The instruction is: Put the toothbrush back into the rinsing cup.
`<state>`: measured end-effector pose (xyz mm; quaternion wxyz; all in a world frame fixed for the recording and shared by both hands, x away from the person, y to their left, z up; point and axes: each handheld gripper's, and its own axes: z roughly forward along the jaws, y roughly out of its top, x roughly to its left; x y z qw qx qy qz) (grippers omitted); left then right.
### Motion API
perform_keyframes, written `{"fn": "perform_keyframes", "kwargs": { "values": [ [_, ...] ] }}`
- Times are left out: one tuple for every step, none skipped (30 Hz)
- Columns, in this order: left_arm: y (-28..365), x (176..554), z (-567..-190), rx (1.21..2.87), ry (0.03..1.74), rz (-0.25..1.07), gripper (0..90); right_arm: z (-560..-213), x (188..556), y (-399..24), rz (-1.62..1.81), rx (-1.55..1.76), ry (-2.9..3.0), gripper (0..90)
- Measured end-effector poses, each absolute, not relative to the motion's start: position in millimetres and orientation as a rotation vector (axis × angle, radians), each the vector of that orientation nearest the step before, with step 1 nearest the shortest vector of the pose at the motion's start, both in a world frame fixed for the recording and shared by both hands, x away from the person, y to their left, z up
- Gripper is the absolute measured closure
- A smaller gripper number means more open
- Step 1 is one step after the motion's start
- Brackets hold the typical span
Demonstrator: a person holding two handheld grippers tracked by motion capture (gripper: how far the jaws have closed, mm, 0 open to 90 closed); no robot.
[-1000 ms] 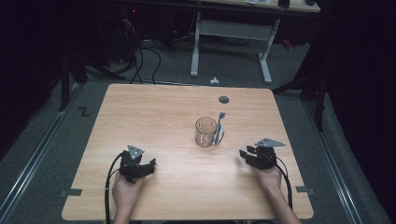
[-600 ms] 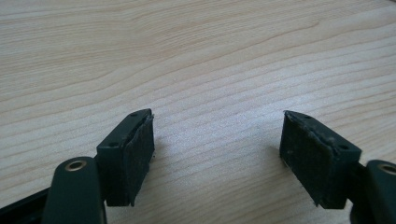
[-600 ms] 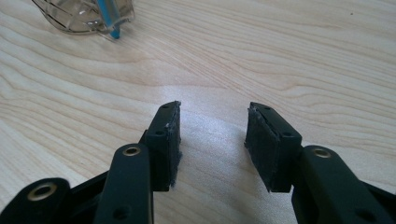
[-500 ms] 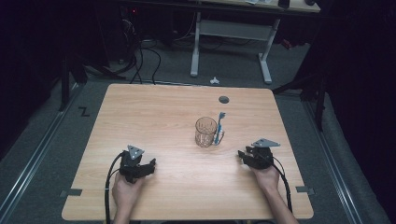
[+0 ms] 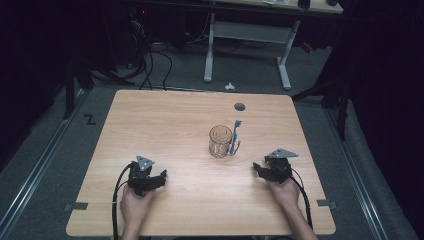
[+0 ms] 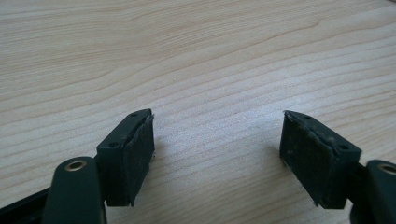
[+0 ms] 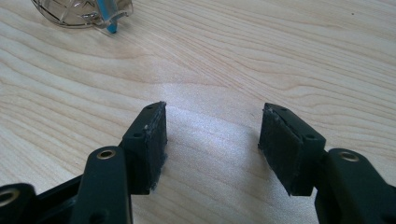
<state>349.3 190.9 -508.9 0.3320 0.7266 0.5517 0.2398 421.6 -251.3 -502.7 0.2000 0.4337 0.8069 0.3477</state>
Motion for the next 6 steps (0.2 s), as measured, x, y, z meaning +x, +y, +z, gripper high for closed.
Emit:
{"fn": "perform_keyframes", "kwargs": {
  "values": [
    [191.1, 349.3, -508.9, 1.898, 1.441, 0.626, 26.8, -502.7, 421.6, -251.3, 0.972, 1.213, 2.255, 41.5],
    [191.1, 349.3, -508.9, 1.897, 1.441, 0.625, 26.8, -502.7, 421.6, -251.2, 0.971, 1.213, 2.255, 41.3],
    [191.0, 349.3, -509.0, 1.896, 1.442, 0.627, 26.8, -502.7, 421.5, -251.2, 0.971, 1.214, 2.255, 41.2],
    [190.9, 349.2, -509.0, 1.898, 1.442, 0.628, 26.7, -502.8, 421.5, -251.2, 0.971, 1.214, 2.255, 41.2],
    [190.7, 349.1, -509.0, 1.898, 1.442, 0.629, 26.7, -502.7, 421.5, -251.2, 0.971, 1.214, 2.255, 41.1],
    [190.7, 349.1, -509.0, 1.898, 1.442, 0.629, 26.8, -502.8, 421.6, -251.2, 0.971, 1.214, 2.255, 41.1]
  ]
}}
